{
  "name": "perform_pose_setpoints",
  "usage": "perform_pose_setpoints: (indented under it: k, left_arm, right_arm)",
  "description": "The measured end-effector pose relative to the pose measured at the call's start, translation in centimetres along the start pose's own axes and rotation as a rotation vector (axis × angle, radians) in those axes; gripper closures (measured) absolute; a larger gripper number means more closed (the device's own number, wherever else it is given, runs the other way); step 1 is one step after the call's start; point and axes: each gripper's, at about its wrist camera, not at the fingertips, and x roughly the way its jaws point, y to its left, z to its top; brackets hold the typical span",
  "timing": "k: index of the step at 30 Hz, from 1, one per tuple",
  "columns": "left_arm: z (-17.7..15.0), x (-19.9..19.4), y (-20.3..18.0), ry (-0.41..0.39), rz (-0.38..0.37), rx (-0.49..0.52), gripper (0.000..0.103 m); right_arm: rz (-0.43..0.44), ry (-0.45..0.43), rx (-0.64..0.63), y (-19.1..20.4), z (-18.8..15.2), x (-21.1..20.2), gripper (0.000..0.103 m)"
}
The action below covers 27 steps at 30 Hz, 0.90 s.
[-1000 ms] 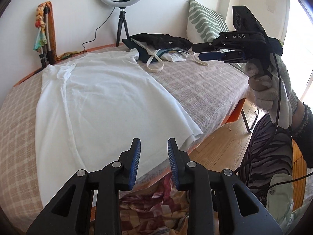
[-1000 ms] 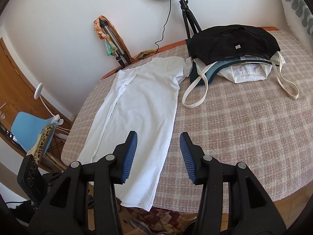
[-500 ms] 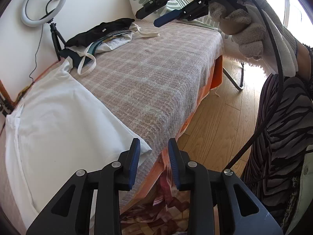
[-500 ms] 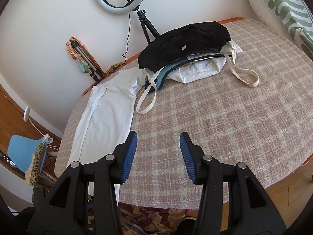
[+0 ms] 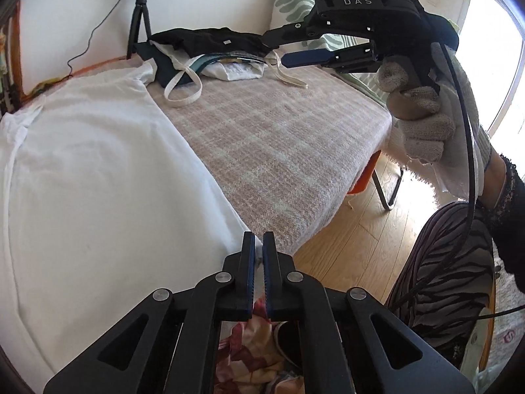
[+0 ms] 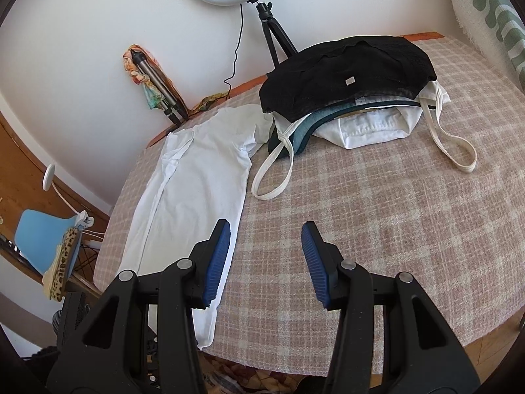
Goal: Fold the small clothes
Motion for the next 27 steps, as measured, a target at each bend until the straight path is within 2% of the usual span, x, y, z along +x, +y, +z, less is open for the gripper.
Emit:
perform_pose_setpoints:
  k: [5,9,15,20,22,24,27]
  left_arm:
    - [0.0,-2.8,1.0,-0.072,-0.005,-0.089,0.100]
    - [-0.1,-3.7,1.6,-0.106,-0.007,-0.140,0.100]
    - [-0.4,-3.9,2.0,-0.115,-0.010,-0.173,0.100]
    - [-0.9,-3.6,2.2,-0.110,0.003,-0.180,0.101]
    - [-1.1,-3.6,2.5,-0.114,0.002,-0.195,0.101]
    - [-1.5,-3.6,2.7,-0.118,0.000,-0.211,0.101]
    - [-1.8,-4.0,3.0,-0.126,0.000,-0.231,0.101]
  right_arm:
    - [0.059,0.042,0.040,0.6,3.6,5.0,0.055]
    - [0.060,0.093,0.100,0.6,5.9,10.3,0.055]
    - [0.045,0.120,0.215,-0.9,7.6,16.2,0.055]
    - [0.046,0.112,0.261,-1.6,8.9,18.5,0.055]
    - [0.056,0.116,0.259,-1.3,9.2,19.2,0.061]
    - [0.037,0.136,0.226,-0.7,9.4,20.0,0.085]
    - [0.003,0.139,0.187,0.3,9.7,20.6,0.096]
